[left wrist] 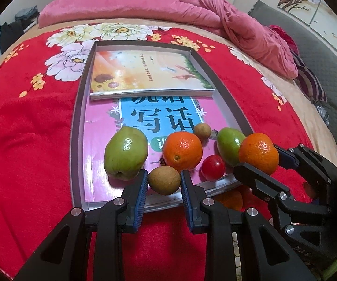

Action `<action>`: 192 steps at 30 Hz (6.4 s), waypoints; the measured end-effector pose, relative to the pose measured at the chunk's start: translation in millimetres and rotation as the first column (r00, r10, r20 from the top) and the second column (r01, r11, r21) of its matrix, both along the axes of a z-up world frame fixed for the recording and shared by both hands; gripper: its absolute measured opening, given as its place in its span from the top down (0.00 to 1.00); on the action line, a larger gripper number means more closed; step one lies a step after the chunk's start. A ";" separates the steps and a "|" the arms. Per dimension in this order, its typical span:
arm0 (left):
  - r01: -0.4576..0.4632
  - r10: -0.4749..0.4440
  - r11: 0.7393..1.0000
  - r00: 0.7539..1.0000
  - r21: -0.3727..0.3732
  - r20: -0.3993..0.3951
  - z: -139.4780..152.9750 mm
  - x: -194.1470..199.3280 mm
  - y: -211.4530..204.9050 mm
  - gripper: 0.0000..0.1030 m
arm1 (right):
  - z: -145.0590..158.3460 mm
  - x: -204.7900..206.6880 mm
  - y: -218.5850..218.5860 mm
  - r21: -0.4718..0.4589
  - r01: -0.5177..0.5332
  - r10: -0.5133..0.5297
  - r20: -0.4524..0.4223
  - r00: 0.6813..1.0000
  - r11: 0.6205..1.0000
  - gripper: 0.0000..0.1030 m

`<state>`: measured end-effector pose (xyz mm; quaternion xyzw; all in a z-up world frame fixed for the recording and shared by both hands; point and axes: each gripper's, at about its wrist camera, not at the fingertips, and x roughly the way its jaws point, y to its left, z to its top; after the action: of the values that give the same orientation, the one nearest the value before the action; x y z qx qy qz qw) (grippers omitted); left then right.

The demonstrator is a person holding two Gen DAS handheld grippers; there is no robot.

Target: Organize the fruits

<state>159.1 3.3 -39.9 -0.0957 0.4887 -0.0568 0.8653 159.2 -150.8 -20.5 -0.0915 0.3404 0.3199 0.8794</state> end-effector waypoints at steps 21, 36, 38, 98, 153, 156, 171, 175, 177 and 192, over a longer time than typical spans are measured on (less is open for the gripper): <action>-0.002 0.002 1.000 1.000 -0.003 -0.009 -5.6 2.3 0.5 0.72 | -14.1 -5.5 13.9 -0.076 -0.033 0.033 0.004 0.999 0.997 0.56; -0.008 0.008 1.000 1.000 -0.021 0.015 5.9 -11.0 2.1 0.47 | 13.0 -14.8 -24.3 0.006 0.052 -0.052 0.004 0.999 0.999 0.43; -0.007 0.008 1.000 1.000 -0.029 0.025 10.8 -15.6 2.0 0.47 | 12.7 -15.7 -31.3 0.008 0.072 -0.072 -0.017 0.997 0.997 0.42; 0.045 -0.036 0.989 0.997 -0.138 0.064 40.5 -50.0 8.6 0.64 | 0.8 -33.2 -25.0 0.035 -0.116 0.120 -0.168 0.978 0.993 0.71; -0.067 0.069 0.997 0.996 -0.035 0.060 12.6 -31.4 36.3 0.63 | 15.0 -38.9 24.8 -0.018 -0.031 0.033 0.095 0.995 0.999 0.41; -0.060 0.061 0.998 0.995 -0.025 0.078 17.1 -34.7 33.7 0.53 | 18.8 -40.9 19.9 -0.011 -0.009 0.010 0.101 0.995 1.000 0.32; -0.039 0.042 0.999 0.985 -0.026 0.165 59.0 -60.8 19.6 0.25 | 36.9 -45.1 -6.3 0.034 0.121 -0.124 0.100 0.987 0.992 0.13; -0.049 0.053 0.998 0.983 -0.028 0.177 65.5 -67.7 18.7 0.23 | 45.8 -50.1 -16.1 0.056 0.157 -0.163 0.121 0.979 0.986 0.07; -0.059 0.063 0.998 0.982 -0.032 0.179 67.0 -72.4 19.3 0.23 | 51.0 -53.2 -20.6 0.068 0.172 -0.180 0.132 0.975 0.983 0.04; -0.045 0.043 0.999 0.988 0.009 0.149 56.6 -113.4 8.5 0.22 | 57.6 -78.2 -35.2 0.062 0.238 -0.240 0.040 0.970 0.969 0.01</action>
<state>45.7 11.7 16.8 -0.0964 0.4209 -0.0416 0.9010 81.0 -186.0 37.0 -0.0324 0.3191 0.2189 0.9215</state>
